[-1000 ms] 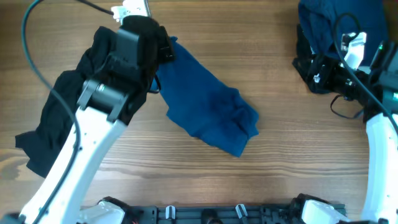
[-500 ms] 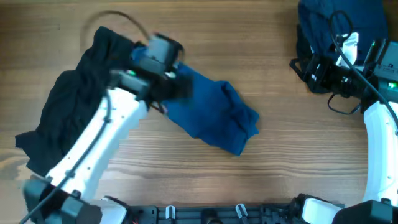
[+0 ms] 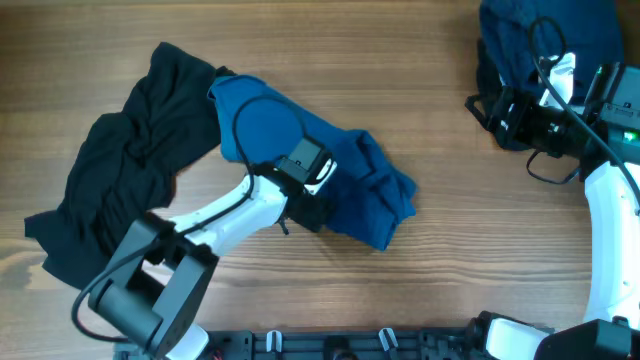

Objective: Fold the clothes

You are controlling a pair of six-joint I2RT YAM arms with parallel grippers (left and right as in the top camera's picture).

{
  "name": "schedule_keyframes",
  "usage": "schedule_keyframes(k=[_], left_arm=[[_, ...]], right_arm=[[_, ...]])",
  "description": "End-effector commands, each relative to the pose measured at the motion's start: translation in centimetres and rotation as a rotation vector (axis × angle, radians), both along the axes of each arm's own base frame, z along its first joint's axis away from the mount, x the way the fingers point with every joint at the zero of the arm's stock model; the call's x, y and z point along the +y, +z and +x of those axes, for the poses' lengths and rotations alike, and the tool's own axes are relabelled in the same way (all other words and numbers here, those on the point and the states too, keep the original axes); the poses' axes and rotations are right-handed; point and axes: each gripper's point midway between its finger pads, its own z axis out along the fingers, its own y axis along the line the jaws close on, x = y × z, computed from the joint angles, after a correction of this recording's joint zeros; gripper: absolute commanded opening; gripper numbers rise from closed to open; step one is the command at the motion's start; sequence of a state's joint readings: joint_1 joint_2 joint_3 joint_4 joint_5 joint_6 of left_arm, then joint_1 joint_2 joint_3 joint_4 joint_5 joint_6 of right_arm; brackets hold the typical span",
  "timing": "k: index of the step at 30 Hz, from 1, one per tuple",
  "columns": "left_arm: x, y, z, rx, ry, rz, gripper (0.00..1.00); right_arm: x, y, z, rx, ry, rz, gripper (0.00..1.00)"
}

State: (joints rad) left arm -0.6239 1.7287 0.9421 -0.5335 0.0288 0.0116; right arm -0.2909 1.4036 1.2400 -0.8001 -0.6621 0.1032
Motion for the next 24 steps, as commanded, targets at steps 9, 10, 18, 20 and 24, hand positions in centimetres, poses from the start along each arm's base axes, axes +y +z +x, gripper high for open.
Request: schedule_keyframes(k=[9,10,18,20,24], left_arm=[[0.9,-1.2,-0.1,0.005,0.002,0.055,0.25],[0.7,-0.4,0.2,-0.013,0.002,0.042,0.27],[-0.2,5.2,1.7,-0.144,0.008,-0.045,0.41],[-0.4,5.1,1.4,-0.130,0.009,-0.055,0.44],[0.6,3.9,0.0,-0.056,0.008,-0.006,0.47]], right_arm=[[-0.1,0.5,0.6,-0.036,0.014,-0.010,0.99],[-0.1,0.5,0.6,-0.035,0.014,-0.009,0.99],[0.0,0.5,0.6,-0.032,0.014,-0.009,0.99],[0.0,0.5,0.5,-0.030,0.014,-0.008,0.99],[0.0,0.4,0.4,-0.023,0.015,-0.007,0.99]])
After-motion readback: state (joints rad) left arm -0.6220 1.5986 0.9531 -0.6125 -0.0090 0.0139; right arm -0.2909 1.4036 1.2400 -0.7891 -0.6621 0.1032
